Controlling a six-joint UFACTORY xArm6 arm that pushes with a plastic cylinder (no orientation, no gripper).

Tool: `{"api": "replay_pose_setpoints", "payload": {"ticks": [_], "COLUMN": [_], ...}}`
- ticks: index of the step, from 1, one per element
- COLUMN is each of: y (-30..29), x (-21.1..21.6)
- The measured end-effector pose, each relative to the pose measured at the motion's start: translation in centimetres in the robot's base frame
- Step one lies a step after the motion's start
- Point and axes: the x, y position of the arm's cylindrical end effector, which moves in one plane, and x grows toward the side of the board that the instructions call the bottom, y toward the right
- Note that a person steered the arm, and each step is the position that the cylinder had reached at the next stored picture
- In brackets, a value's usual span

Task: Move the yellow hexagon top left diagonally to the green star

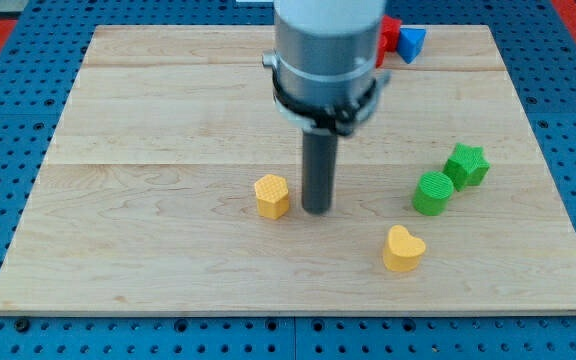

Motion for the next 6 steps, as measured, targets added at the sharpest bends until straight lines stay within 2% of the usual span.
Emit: {"api": "replay_pose_setpoints", "payload": {"ticks": [1, 2, 3, 4, 5, 6], "y": [-1.5, -5.2, -4.5, -6.9, -11.6, -10.2], "x": [2.9, 1.0, -1.7, -1.2, -1.9, -3.9]}}
